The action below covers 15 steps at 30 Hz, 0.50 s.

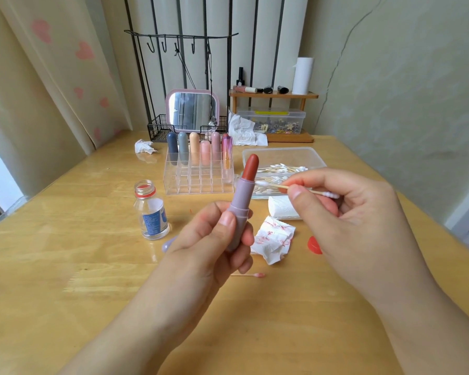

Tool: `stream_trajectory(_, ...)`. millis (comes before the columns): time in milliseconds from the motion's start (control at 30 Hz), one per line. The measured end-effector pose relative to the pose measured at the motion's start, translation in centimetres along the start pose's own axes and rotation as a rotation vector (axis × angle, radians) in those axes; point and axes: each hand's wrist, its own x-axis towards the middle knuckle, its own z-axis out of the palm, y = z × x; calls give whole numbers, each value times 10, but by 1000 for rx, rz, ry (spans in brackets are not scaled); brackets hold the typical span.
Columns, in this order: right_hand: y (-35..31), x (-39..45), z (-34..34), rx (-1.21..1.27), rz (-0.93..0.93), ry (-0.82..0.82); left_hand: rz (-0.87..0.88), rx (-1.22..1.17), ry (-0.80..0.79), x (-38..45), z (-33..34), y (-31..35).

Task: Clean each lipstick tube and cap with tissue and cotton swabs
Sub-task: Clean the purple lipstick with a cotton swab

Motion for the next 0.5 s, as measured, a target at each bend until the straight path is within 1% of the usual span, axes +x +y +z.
stream_trajectory(300,2,2,-1,44,7,-9,-34,-92,-2,3,-1,-4)
stream_trajectory(500,5,3,-1,129,18,-78,-85,-178,-90,4,-5,-5)
